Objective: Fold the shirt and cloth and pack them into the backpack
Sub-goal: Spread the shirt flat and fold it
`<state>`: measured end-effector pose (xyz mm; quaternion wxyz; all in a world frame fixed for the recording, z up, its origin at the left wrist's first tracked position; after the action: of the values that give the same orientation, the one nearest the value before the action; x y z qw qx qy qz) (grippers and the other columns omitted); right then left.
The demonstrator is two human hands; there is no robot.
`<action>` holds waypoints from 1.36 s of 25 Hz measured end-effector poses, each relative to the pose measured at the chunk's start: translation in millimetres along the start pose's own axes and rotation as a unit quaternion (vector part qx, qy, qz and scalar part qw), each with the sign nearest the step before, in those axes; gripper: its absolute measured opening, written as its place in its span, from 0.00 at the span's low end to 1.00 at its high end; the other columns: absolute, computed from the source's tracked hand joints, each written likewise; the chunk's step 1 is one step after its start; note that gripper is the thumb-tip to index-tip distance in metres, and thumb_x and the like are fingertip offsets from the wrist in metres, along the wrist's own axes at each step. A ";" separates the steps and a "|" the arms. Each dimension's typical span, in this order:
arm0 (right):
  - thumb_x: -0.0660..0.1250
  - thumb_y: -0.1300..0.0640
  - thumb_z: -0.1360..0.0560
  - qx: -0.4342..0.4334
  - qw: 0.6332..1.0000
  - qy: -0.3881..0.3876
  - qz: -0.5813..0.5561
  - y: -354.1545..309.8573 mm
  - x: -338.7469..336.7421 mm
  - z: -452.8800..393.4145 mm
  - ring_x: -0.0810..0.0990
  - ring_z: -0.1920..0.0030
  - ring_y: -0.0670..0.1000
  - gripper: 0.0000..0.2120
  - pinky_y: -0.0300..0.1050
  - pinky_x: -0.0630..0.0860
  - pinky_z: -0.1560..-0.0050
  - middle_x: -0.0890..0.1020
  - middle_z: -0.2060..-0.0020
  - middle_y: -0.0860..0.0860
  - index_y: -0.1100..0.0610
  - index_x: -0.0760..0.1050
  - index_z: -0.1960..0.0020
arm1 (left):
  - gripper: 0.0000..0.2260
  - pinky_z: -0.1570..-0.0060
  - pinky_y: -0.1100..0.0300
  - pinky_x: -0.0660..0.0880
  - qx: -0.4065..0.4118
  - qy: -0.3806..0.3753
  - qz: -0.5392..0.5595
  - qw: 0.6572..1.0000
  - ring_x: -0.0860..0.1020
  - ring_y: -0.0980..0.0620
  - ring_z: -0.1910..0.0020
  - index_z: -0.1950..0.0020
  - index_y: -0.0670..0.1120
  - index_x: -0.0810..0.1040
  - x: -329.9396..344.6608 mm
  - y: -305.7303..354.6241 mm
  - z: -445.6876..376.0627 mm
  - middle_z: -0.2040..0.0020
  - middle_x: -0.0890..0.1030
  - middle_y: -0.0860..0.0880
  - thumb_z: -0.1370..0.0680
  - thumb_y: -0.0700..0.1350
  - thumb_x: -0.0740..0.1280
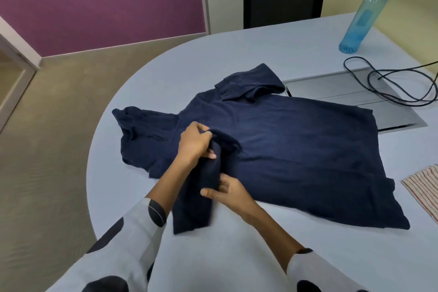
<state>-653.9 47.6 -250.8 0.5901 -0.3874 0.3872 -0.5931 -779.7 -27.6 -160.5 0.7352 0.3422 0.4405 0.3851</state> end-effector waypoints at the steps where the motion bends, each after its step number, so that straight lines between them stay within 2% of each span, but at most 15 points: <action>1: 0.73 0.49 0.29 -0.010 1.000 0.021 -0.004 -3.1 0.1 -1.3 0.81 0.44 0.48 0.21 0.50 0.77 0.41 0.83 0.46 0.49 0.54 0.76 0.39 | 0.04 0.64 0.51 0.82 -0.025 -0.032 0.074 0.996 0.78 0.49 0.76 0.50 0.43 0.71 4.1 1.1 2.3 0.65 0.77 0.45 0.22 0.40 0.64; 3: 0.69 0.55 0.24 -0.029 0.997 0.069 -0.036 -10.1 -14.2 1.9 0.82 0.46 0.48 0.13 0.46 0.78 0.44 0.84 0.48 0.51 0.56 0.77 0.41 | 0.10 0.68 0.54 0.81 -0.029 -0.067 0.134 0.988 0.79 0.49 0.72 0.49 0.42 0.73 2.8 -4.0 2.8 0.66 0.76 0.44 0.22 0.48 0.67; 5: 0.66 0.58 0.23 -0.030 0.990 0.122 -0.069 -17.4 -46.1 9.5 0.82 0.47 0.49 0.09 0.38 0.78 0.48 0.84 0.48 0.52 0.58 0.77 0.43 | 0.11 0.65 0.54 0.82 -0.009 -0.030 0.112 0.993 0.80 0.48 0.67 0.51 0.43 0.75 -9.2 -22.9 -4.0 0.64 0.78 0.44 0.22 0.51 0.66; 9: 0.68 0.52 0.24 0.012 0.984 0.175 0.040 -37.5 -130.1 31.0 0.83 0.57 0.45 0.08 0.33 0.77 0.59 0.85 0.60 0.47 0.57 0.81 0.53 | 0.06 0.52 0.50 0.78 0.018 0.105 -0.108 0.988 0.80 0.47 0.55 0.51 0.44 0.76 -36.5 -95.9 -20.0 0.50 0.79 0.45 0.22 0.46 0.65; 13: 0.70 0.45 0.28 0.095 0.965 0.171 0.173 -58.8 -197.2 41.0 0.84 0.58 0.49 0.12 0.41 0.75 0.57 0.86 0.63 0.49 0.54 0.83 0.57 | 0.30 0.41 0.47 0.72 0.011 0.034 -0.266 0.963 0.72 0.45 0.42 0.32 0.47 0.68 -44.5 -147.4 -24.3 0.38 0.67 0.45 0.30 0.50 0.75; 14: 0.70 0.44 0.28 0.107 0.960 0.170 0.196 -62.5 -208.7 41.6 0.84 0.58 0.50 0.13 0.42 0.76 0.56 0.86 0.63 0.49 0.54 0.83 0.58 | 0.32 0.40 0.46 0.71 0.019 0.027 -0.309 0.950 0.71 0.44 0.40 0.30 0.49 0.68 -45.6 -154.9 -27.0 0.37 0.66 0.45 0.31 0.49 0.76; 15: 0.70 0.43 0.29 0.119 0.956 0.165 0.212 -66.2 -218.1 42.4 0.84 0.58 0.50 0.14 0.43 0.76 0.54 0.86 0.63 0.49 0.54 0.83 0.58 | 0.28 0.42 0.46 0.71 0.037 0.036 -0.345 0.937 0.71 0.44 0.40 0.32 0.49 0.72 -46.9 -157.0 -28.8 0.38 0.67 0.44 0.31 0.47 0.76; 17: 0.70 0.37 0.32 0.144 0.948 0.142 0.244 -71.5 -231.6 43.1 0.85 0.58 0.51 0.20 0.45 0.77 0.51 0.86 0.62 0.49 0.54 0.83 0.57 | 0.12 0.51 0.49 0.73 0.097 0.104 -0.354 0.924 0.73 0.44 0.48 0.47 0.46 0.80 -50.1 -149.3 -31.3 0.46 0.69 0.46 0.30 0.41 0.74; 19: 0.69 0.28 0.38 0.151 0.945 0.108 0.270 -76.9 -238.4 42.4 0.84 0.59 0.48 0.28 0.44 0.77 0.52 0.86 0.61 0.47 0.53 0.83 0.56 | 0.04 0.57 0.53 0.69 0.118 0.172 -0.284 0.936 0.74 0.45 0.57 0.55 0.44 0.78 -52.9 -128.2 -31.7 0.50 0.68 0.47 0.28 0.37 0.69; 21: 0.72 0.28 0.46 0.122 0.946 0.095 0.286 -80.6 -240.8 39.6 0.83 0.60 0.43 0.31 0.40 0.75 0.56 0.85 0.60 0.43 0.49 0.82 0.55 | 0.03 0.57 0.53 0.68 0.117 0.216 -0.208 0.947 0.74 0.46 0.62 0.53 0.43 0.73 -52.7 -107.1 -36.7 0.49 0.69 0.47 0.25 0.36 0.64; 23: 0.77 0.34 0.44 0.076 0.947 0.122 0.288 -82.0 -243.1 38.2 0.83 0.59 0.43 0.25 0.41 0.76 0.55 0.84 0.59 0.43 0.49 0.80 0.54 | 0.05 0.59 0.52 0.73 0.116 0.227 -0.141 0.957 0.77 0.47 0.64 0.52 0.43 0.71 -49.2 -92.1 -45.4 0.50 0.74 0.47 0.24 0.35 0.60; 26: 0.77 0.41 0.40 0.055 0.934 0.130 0.329 -76.4 -247.4 40.9 0.81 0.61 0.43 0.17 0.40 0.74 0.58 0.83 0.63 0.44 0.49 0.80 0.58 | 0.07 0.58 0.55 0.67 0.088 0.212 -0.192 0.954 0.73 0.49 0.60 0.51 0.42 0.71 -48.3 -97.0 -57.8 0.55 0.77 0.48 0.25 0.33 0.59; 29: 0.78 0.41 0.39 0.163 0.881 0.034 0.444 -48.2 -244.6 37.6 0.81 0.57 0.44 0.17 0.40 0.76 0.55 0.83 0.60 0.43 0.48 0.80 0.56 | 0.10 0.59 0.54 0.68 0.044 0.192 -0.227 0.954 0.74 0.46 0.59 0.52 0.42 0.73 -51.6 -123.0 -60.0 0.55 0.79 0.45 0.26 0.30 0.57; 32: 0.78 0.37 0.43 0.351 0.763 -0.089 0.535 -11.8 -239.6 27.6 0.81 0.57 0.49 0.26 0.43 0.77 0.56 0.82 0.55 0.48 0.50 0.77 0.51 | 0.14 0.59 0.53 0.73 0.075 0.160 -0.232 0.956 0.75 0.47 0.58 0.52 0.41 0.78 -49.8 -141.9 -58.3 0.50 0.79 0.45 0.28 0.28 0.57; 34: 0.76 0.33 0.44 0.406 0.741 -0.107 0.524 -6.3 -235.7 17.5 0.81 0.63 0.51 0.30 0.43 0.79 0.59 0.83 0.60 0.50 0.55 0.77 0.54 | 0.12 0.59 0.56 0.71 0.098 0.159 -0.237 0.954 0.75 0.48 0.58 0.54 0.39 0.79 -48.6 -145.7 -56.8 0.48 0.77 0.45 0.27 0.28 0.58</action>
<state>-639.6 283.3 -238.6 0.9467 0.0921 0.1862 -0.2460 -808.2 -128.9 -286.0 0.6888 0.2331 0.6554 0.2043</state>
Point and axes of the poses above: each hand's wrist, its own z-axis away from the middle knuckle, its own x-axis out of the palm, y = z × x, the point moved 1 cm from there along -z, towards the middle knuckle
